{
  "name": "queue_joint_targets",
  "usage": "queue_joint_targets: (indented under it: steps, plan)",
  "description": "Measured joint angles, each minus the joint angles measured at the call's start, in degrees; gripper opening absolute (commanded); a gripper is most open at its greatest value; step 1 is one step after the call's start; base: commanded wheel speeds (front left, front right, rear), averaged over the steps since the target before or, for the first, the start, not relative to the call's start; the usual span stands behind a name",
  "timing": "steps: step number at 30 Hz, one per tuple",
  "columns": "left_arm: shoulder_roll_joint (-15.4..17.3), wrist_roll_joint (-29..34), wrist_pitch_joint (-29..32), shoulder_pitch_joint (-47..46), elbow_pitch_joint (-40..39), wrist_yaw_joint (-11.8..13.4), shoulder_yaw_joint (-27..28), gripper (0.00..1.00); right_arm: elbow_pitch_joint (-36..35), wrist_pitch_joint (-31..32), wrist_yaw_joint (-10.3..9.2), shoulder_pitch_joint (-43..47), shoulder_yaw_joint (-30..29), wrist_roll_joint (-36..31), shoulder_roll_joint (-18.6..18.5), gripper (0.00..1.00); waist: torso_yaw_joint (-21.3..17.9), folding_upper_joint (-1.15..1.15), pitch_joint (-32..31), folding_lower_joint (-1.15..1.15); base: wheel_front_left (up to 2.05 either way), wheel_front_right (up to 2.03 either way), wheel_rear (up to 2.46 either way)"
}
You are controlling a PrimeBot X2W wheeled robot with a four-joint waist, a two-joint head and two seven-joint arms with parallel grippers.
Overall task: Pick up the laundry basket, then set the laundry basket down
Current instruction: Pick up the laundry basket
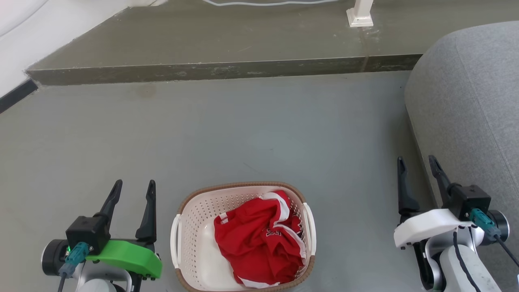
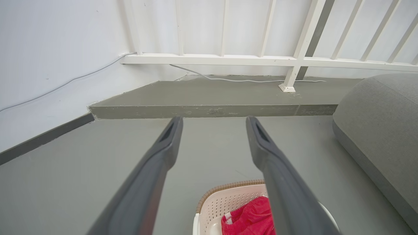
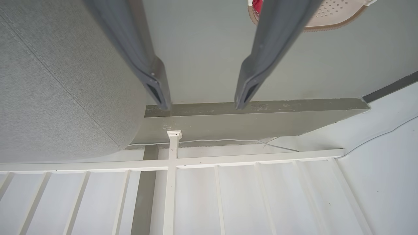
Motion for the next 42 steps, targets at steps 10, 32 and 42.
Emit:
queue_joint_targets:
  steps: [10, 32, 42]
  plan:
    - [-0.04, -0.09, 1.34, 0.02, 0.04, 0.01, -0.09, 1.00, -0.36, 0.00, 0.16, 0.34, 1.33, 0.05, 0.14, 1.00, 0.26, 0.00, 2.12, 0.00, 0.00, 0.00, 0.00]
    - [-1.71, -4.35, 8.42, -9.54, 10.12, -3.46, -1.05, 1.00, 4.41, 4.28, 2.56, -5.60, 6.53, 0.84, 0.31, 1.00, 1.27, 0.00, 17.06, 0.00, 0.00, 0.00, 0.00]
    - [-1.83, -5.83, 11.85, -17.68, 16.66, -6.81, -1.03, 1.00, 7.65, 6.17, 3.74, -10.83, 9.06, 1.65, 0.27, 1.00, 1.53, 0.00, 25.16, 0.01, 0.00, 0.00, 0.00]
